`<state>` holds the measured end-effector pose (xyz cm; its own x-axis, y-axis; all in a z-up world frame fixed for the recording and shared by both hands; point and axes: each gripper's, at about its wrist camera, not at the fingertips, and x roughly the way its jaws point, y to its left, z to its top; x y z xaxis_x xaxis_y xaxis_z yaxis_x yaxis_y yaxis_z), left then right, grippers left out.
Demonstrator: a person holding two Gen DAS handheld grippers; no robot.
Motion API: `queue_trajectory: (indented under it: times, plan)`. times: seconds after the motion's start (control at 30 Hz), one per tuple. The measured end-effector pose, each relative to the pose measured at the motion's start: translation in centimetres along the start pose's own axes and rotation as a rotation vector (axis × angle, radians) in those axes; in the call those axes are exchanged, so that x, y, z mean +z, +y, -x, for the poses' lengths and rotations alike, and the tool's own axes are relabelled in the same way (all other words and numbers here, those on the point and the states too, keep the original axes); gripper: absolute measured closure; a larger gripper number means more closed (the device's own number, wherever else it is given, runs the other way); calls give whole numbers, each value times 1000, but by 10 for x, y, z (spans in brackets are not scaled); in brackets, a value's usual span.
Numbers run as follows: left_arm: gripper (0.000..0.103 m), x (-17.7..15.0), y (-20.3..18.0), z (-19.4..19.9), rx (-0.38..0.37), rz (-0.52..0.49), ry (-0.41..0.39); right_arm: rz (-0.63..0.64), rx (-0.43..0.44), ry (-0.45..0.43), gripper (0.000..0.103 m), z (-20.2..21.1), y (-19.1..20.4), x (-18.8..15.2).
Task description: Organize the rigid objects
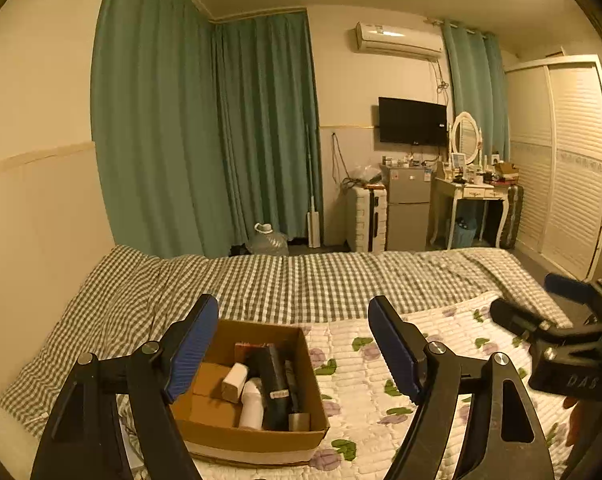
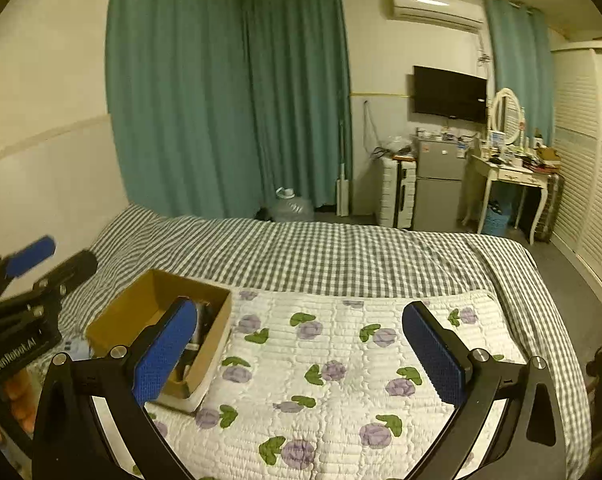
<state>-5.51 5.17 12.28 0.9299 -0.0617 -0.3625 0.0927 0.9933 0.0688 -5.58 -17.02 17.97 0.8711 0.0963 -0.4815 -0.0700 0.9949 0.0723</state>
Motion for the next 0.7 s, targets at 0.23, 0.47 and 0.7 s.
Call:
queue_trajectory:
  times: [0.23, 0.47, 0.7]
  plan:
    - [22, -41, 10, -39, 36, 50, 69, -13, -33, 13, 0, -33, -1, -29]
    - [22, -67, 8, -56, 12, 52, 121, -16, -47, 49, 0, -59, 1, -50]
    - [22, -70, 12, -55, -6, 70, 124, -22, -57, 69, 0, -68, 4, -57]
